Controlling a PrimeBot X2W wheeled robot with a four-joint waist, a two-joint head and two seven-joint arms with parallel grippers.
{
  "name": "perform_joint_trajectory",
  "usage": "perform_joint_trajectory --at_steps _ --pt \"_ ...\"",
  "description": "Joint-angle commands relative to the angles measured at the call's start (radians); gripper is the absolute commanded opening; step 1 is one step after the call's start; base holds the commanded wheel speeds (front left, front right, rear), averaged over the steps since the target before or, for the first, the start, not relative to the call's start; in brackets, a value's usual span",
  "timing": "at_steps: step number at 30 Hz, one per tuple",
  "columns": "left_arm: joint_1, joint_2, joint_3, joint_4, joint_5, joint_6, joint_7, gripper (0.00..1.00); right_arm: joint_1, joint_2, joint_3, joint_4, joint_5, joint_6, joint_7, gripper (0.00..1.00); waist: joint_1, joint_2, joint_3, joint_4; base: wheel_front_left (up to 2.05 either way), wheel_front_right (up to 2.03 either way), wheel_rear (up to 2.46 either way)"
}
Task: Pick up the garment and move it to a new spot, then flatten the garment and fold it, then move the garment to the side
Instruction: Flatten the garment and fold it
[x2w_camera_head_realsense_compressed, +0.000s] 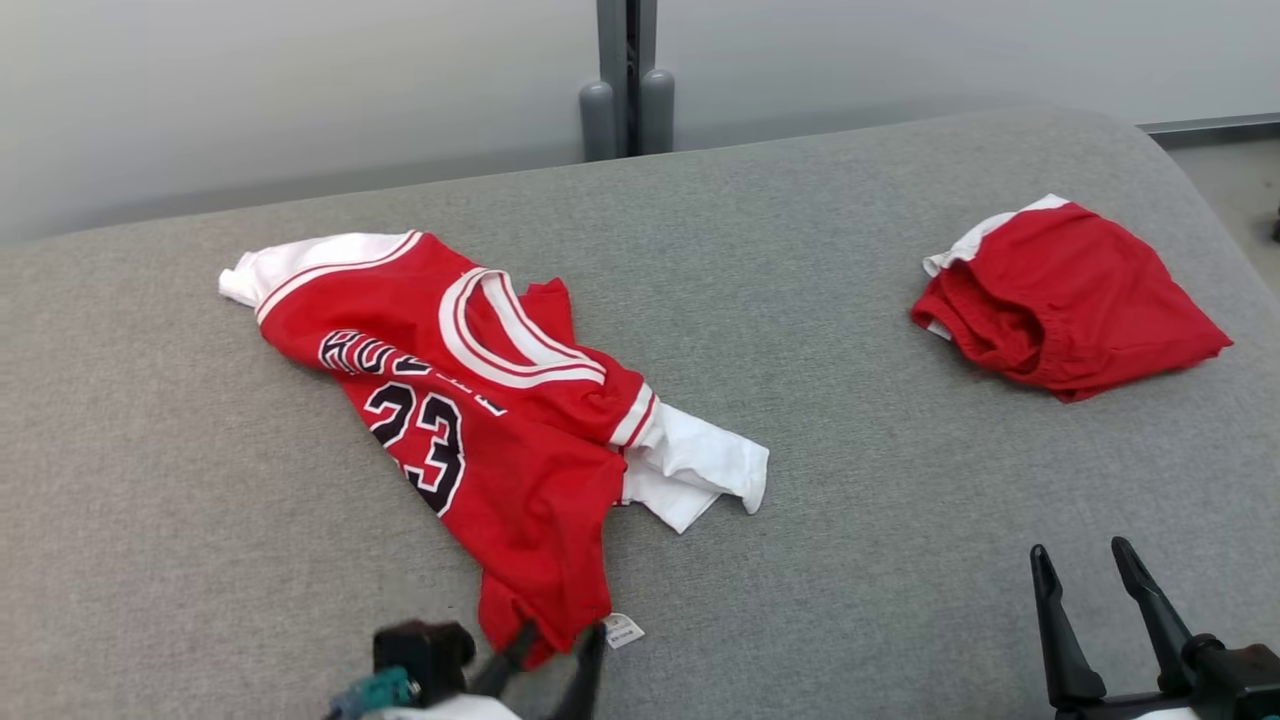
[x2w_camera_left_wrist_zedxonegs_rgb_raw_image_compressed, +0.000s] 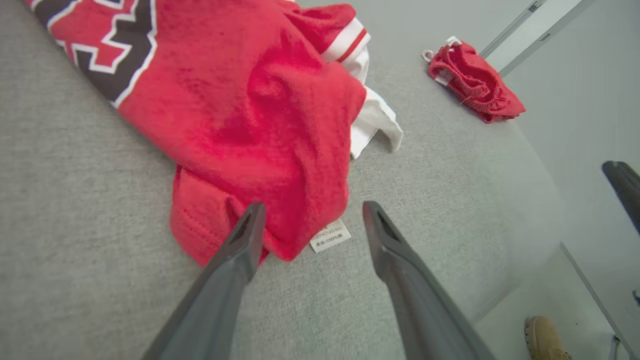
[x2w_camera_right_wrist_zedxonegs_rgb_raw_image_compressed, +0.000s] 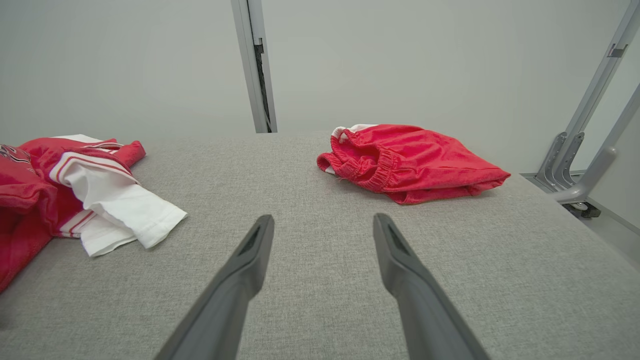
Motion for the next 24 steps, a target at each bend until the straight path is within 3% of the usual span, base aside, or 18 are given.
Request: perform_joint_trajectory --at_steps 1,4,9,15,19,20,21,24 --pt "0.038 -0.010 -0.019 -0.036 -0.010 0.008 0.018 1.00 -0.002 -0.006 -0.007 -0.005 -0.007 0.000 -0.004 1.00 0.0000 0.0000 0.005 0.015 0.00 0.00 0.00" --pt "0.055 -0.004 -0.045 -0.034 0.004 0.023 0.042 1.00 -0.011 -0.006 -0.001 -0.006 -0.021 0.000 -0.004 1.00 0.0000 0.0000 0.013 0.030 0.00 0.00 0.00" --pt "0.003 -0.033 -0.066 0.096 0.031 0.021 0.024 1.00 -0.029 -0.006 0.001 -0.005 -0.029 0.000 -0.004 1.00 0.0000 0.0000 0.019 0.040 0.00 0.00 0.00" --pt "-0.064 -0.051 -0.049 0.239 0.059 0.035 -0.056 1.00 -0.029 -0.006 0.004 -0.003 -0.034 0.000 -0.004 1.00 0.0000 0.0000 0.018 0.020 0.00 0.00 0.00" --pt "-0.088 -0.062 -0.045 0.298 0.052 0.018 -0.092 1.00 -0.011 -0.006 0.001 0.000 -0.028 0.000 -0.004 1.00 0.0000 0.0000 0.013 0.010 0.00 0.00 0.00" --pt "-0.094 -0.065 -0.049 0.312 0.046 0.007 -0.098 0.44 -0.010 -0.006 0.001 0.000 -0.025 0.000 -0.004 1.00 0.0000 0.0000 0.012 0.009 0.00 0.00 0.00" --pt "-0.097 -0.069 -0.048 0.322 0.040 -0.005 -0.107 0.00 -0.008 -0.006 0.003 0.000 -0.022 0.000 -0.004 1.00 0.0000 0.0000 0.011 0.008 0.00 0.00 0.00" --pt "-0.105 -0.078 -0.032 0.326 0.009 -0.029 -0.137 0.00 0.001 -0.006 0.002 0.004 -0.015 0.000 -0.004 1.00 0.0000 0.0000 0.003 0.008 0.00 0.00 0.00"
